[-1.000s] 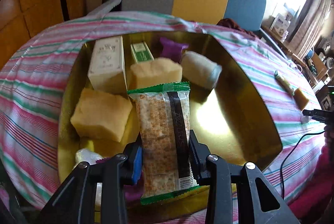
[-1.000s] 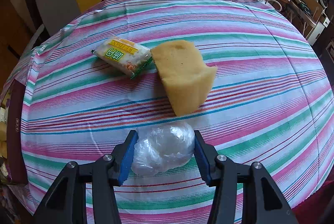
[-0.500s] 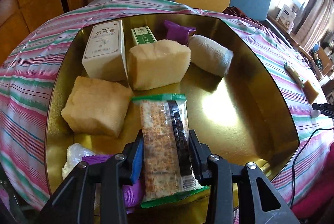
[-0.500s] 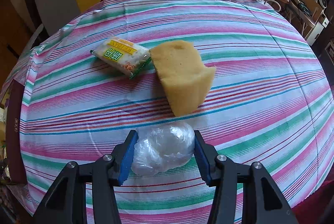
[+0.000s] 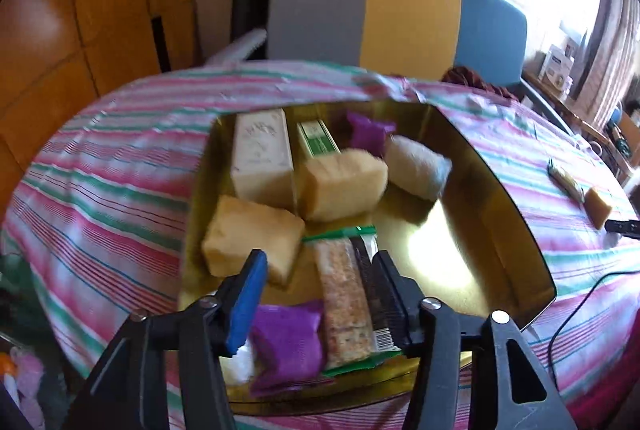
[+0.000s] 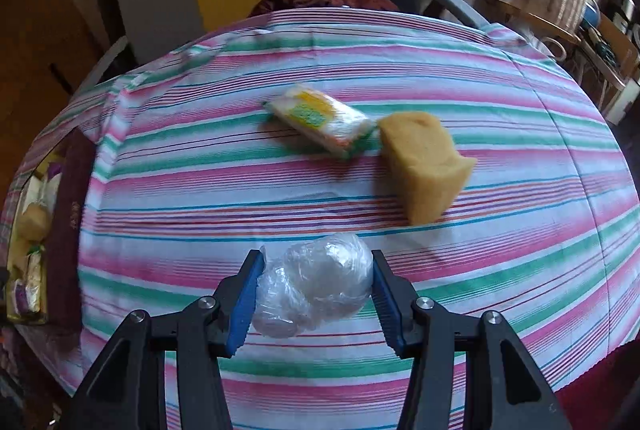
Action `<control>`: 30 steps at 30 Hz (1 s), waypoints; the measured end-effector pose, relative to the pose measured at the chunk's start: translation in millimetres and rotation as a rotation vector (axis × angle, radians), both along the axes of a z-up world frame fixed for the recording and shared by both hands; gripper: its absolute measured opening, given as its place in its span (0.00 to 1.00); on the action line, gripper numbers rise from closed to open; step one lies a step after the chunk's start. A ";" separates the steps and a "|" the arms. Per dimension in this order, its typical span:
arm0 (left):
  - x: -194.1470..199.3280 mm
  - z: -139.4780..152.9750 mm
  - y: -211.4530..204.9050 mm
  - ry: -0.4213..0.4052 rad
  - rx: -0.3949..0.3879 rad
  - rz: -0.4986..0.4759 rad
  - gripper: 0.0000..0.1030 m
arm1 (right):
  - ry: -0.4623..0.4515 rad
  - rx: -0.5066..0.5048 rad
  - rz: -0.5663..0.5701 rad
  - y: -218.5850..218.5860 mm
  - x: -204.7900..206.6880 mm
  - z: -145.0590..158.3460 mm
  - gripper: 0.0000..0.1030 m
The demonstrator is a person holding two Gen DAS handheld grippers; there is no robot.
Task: Organize objects
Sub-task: 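Lower the white plastic bag into the gold tray and open the right tool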
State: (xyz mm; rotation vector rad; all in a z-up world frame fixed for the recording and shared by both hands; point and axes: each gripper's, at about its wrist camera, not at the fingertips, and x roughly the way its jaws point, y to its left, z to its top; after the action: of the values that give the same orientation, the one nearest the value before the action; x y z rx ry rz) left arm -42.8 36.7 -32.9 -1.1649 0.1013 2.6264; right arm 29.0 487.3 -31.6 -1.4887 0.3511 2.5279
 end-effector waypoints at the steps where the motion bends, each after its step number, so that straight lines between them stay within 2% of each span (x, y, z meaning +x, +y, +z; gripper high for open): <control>1: 2.0 3.4 -1.9 0.012 0.002 0.002 0.56 | 0.018 -0.012 0.049 -18.8 -2.4 6.2 0.51; 7: 8.7 12.5 -10.5 0.045 0.006 0.012 0.58 | 0.088 -0.078 0.346 -139.4 -21.7 31.1 0.51; 11: 10.5 12.7 -16.9 0.046 0.011 0.025 0.58 | 0.091 -0.107 0.467 -200.9 -36.7 28.8 0.51; 16: 11.5 10.2 -26.3 0.041 0.014 0.042 0.58 | 0.065 -0.141 0.489 -240.8 -68.0 11.5 0.52; 20: 12.0 6.7 -33.1 0.034 0.018 0.057 0.59 | 0.060 -0.174 0.474 -260.7 -95.9 0.1 0.57; 23: 12.2 5.2 -37.3 0.032 0.024 0.066 0.60 | 0.052 -0.185 0.478 -273.5 -111.2 -7.4 0.67; 27: 12.3 4.2 -41.7 0.031 0.023 0.077 0.63 | 0.052 -0.173 0.465 -283.0 -118.1 -12.1 0.74; 30: 11.7 4.0 -44.9 0.031 0.021 0.086 0.63 | 0.068 -0.176 0.468 -283.6 -113.0 -8.5 0.75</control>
State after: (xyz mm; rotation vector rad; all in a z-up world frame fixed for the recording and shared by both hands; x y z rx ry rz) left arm -31.1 -8.3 -28.9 -1.1457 0.0298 2.7138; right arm -84.0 203.8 -40.0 -1.7210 0.2640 2.9803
